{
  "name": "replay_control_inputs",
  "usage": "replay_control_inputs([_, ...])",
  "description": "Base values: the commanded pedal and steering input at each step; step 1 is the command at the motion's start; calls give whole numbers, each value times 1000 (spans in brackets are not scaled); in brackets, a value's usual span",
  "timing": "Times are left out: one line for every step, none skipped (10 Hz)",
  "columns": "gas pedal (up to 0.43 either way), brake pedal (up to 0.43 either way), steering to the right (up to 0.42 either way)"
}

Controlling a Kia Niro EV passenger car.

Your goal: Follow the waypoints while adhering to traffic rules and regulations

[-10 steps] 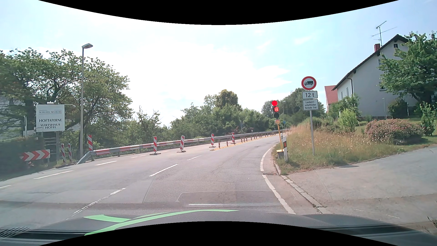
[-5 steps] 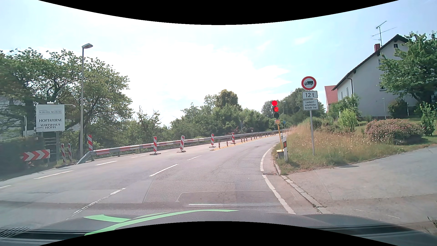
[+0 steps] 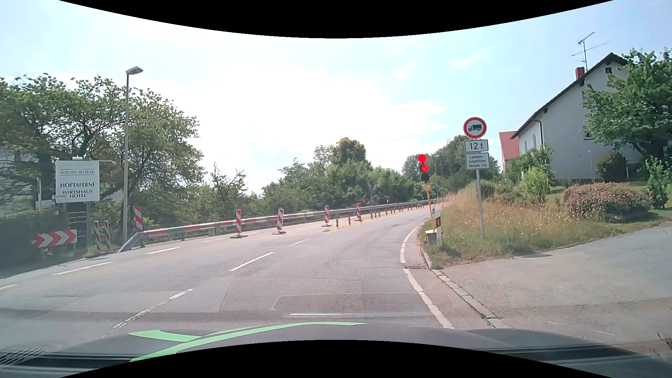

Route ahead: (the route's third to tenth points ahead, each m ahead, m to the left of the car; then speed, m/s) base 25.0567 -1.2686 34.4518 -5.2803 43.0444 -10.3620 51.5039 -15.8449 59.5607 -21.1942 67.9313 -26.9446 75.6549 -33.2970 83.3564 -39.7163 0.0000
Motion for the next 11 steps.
replay_control_inputs([0,360,72])
replay_control_inputs([0,360,72])
replay_control_inputs([0,360,72])
replay_control_inputs([0,360,72])
replay_control_inputs([0,360,72])
replay_control_inputs([0,360,71])
replay_control_inputs([0,366,71])
replay_control_inputs([0,360,72])
replay_control_inputs([0,360,72])
replay_control_inputs([0,360,72])
replay_control_inputs([0,360,72])
